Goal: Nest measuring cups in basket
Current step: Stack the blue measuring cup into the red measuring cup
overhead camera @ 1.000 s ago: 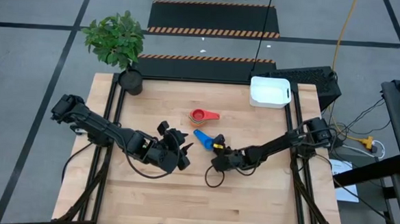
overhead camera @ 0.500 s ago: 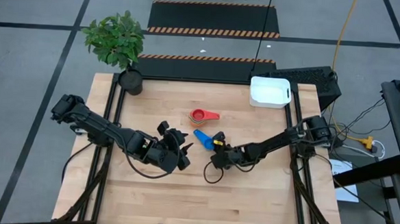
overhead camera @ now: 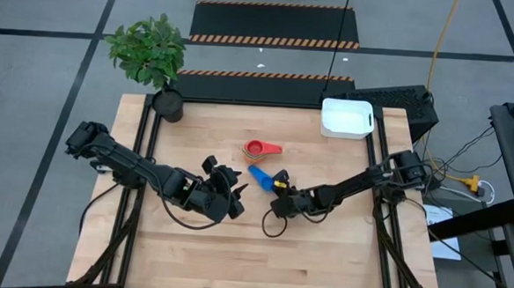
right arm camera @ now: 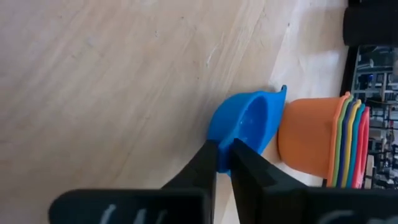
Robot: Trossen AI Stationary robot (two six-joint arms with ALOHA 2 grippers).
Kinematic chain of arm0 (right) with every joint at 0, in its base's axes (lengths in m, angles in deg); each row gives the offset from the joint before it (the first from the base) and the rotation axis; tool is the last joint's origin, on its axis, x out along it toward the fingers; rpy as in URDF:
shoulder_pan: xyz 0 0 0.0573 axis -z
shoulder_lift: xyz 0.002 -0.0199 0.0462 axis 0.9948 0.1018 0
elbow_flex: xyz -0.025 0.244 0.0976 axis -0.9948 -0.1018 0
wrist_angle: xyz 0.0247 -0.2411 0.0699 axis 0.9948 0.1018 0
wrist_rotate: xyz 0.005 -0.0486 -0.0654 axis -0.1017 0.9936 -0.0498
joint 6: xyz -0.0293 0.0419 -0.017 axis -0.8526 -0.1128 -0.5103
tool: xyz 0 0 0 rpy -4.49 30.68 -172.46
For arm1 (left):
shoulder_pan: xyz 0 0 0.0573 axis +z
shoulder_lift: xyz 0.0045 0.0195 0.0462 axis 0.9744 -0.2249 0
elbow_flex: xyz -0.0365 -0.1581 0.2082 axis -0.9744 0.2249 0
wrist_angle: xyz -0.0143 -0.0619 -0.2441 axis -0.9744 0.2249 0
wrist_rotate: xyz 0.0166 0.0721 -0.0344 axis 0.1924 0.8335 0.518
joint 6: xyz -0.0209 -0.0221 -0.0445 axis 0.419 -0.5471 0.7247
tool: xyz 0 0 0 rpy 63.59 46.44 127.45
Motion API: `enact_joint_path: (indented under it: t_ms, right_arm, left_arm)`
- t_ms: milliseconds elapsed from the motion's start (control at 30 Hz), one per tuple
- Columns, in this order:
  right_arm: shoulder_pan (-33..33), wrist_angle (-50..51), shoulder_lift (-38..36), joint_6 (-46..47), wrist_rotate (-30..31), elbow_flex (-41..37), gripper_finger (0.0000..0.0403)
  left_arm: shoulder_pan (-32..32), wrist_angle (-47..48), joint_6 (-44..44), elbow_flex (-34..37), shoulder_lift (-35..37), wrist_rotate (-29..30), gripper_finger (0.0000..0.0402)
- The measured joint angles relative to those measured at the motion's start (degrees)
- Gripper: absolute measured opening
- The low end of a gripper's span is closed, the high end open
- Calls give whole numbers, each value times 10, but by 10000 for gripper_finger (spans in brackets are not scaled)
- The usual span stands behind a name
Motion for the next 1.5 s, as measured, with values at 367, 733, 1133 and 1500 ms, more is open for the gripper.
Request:
enact_joint_path:
  t_ms: [367,733,1133,1500]
  right_arm:
    - [-32,-8,-42,-28,14,-3,5]
    - [-73,55,-133,-20,14,-2,5]
    - [-117,140,-261,58,11,-8,5]
    - [-148,107,-411,84,-48,-98,5]
  left_arm:
    - [0,6,-3,0,0,0,191]
    - [0,6,-3,0,0,0,191]
    - [0,5,-3,0,0,0,191]
    - [0,3,-2,0,0,0,191]
